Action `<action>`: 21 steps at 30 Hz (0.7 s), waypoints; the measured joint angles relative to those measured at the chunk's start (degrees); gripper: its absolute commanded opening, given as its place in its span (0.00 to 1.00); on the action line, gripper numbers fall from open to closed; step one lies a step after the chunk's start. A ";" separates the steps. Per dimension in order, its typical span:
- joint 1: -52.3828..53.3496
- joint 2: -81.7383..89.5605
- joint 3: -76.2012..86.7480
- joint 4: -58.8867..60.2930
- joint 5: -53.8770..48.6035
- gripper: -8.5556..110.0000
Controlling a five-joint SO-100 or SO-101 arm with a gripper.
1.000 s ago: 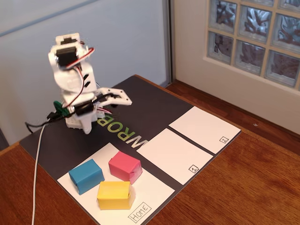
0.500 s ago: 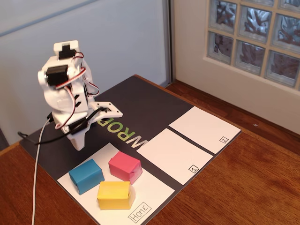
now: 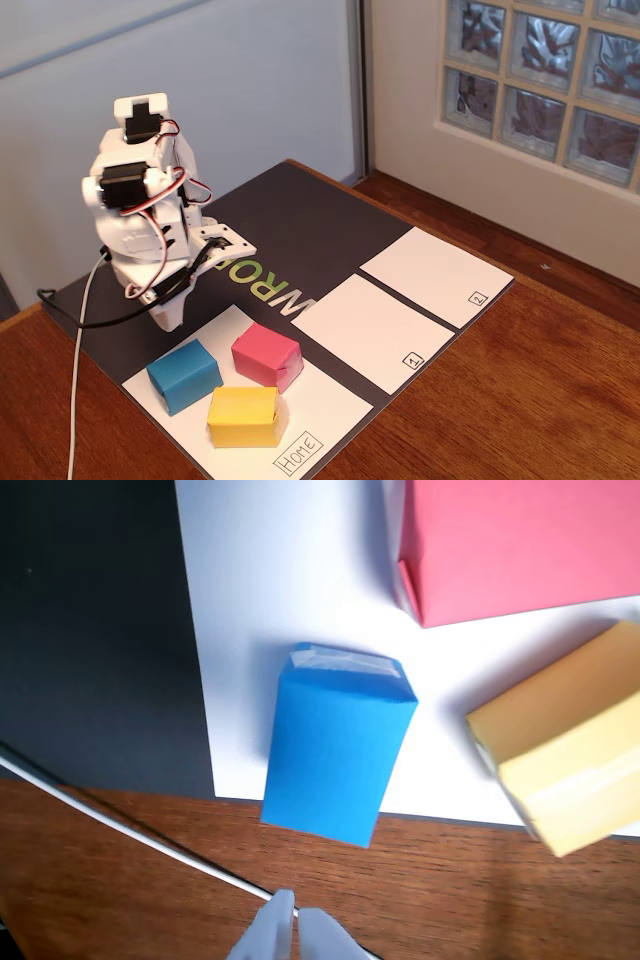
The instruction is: Move box blue to zone 1
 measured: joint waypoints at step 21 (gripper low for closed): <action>5.89 -5.19 0.00 -8.79 9.14 0.11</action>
